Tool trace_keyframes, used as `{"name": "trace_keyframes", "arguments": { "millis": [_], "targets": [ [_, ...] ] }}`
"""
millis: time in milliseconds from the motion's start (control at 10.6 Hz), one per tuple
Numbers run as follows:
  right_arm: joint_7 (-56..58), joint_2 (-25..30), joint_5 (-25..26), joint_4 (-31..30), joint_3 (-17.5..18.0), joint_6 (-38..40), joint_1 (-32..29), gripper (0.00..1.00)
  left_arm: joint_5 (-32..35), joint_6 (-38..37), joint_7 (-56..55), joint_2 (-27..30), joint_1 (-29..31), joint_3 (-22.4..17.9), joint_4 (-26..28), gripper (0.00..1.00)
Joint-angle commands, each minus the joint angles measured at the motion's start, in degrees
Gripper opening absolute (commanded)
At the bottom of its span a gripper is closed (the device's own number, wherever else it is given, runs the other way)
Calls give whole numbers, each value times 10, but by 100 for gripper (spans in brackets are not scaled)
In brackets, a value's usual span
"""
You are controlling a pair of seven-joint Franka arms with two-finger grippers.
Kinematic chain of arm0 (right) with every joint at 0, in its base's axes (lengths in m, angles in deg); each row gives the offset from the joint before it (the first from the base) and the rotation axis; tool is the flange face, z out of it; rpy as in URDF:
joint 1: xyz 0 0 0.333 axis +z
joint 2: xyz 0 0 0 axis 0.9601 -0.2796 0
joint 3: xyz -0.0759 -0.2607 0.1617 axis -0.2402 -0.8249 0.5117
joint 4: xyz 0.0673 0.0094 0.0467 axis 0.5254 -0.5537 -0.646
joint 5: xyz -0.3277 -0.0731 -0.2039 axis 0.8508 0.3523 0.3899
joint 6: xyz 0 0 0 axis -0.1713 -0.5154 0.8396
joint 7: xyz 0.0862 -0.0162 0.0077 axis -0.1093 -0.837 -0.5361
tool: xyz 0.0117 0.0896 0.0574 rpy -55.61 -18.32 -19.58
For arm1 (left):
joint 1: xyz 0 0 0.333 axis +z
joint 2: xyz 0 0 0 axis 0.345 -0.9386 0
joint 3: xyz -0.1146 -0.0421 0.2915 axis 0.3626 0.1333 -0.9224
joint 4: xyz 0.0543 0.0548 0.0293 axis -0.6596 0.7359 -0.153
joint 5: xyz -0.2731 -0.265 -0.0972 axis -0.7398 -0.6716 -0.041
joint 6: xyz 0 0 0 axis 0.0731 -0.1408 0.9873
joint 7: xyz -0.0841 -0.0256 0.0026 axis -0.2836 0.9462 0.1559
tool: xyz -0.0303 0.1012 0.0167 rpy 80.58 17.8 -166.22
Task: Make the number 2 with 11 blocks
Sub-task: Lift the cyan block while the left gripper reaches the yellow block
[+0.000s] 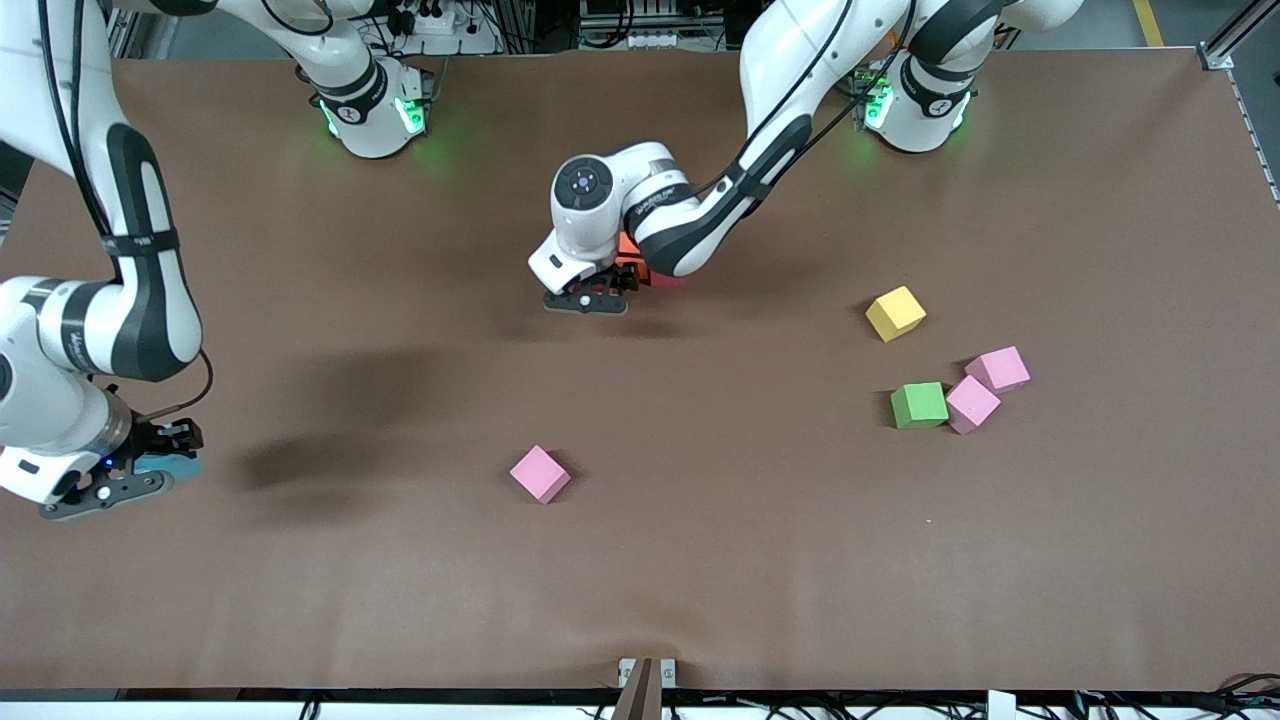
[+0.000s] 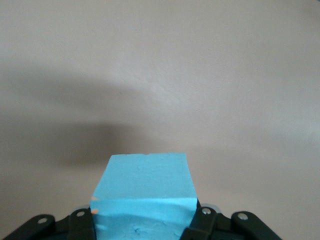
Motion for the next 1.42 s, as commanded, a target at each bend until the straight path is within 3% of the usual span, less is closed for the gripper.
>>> {"name": "trace_keyframes", "arguments": {
  "millis": [0, 283, 566, 660, 755, 944, 1321],
  "targets": [
    [-89, 55, -37, -48, 2, 7, 21, 39, -16, -22, -3, 52, 13, -5, 9, 100],
    [-170, 102, -55, -72, 2, 21, 62, 39, -16, -71, 0, 115, 56, -4, 12, 100],
    [-174, 141, -57, -114, 2, 24, 128, 39, -14, -158, 11, 174, 142, -4, 17, 100],
    [-185, 147, -82, -121, 2, 26, 153, 39, -14, -184, 21, 194, 178, -3, 28, 100],
    [-216, 151, -110, -128, 2, 23, 181, 39, -14, -189, 50, 218, 216, -2, 52, 100],
    [-278, 149, -116, -129, 2, 17, 233, 39, -15, -196, 122, 264, 297, 0, 107, 100],
    [-401, 114, -160, -128, 2, -26, 323, 39, -15, -208, 128, 285, 398, 0, 182, 100]
  ]
}}
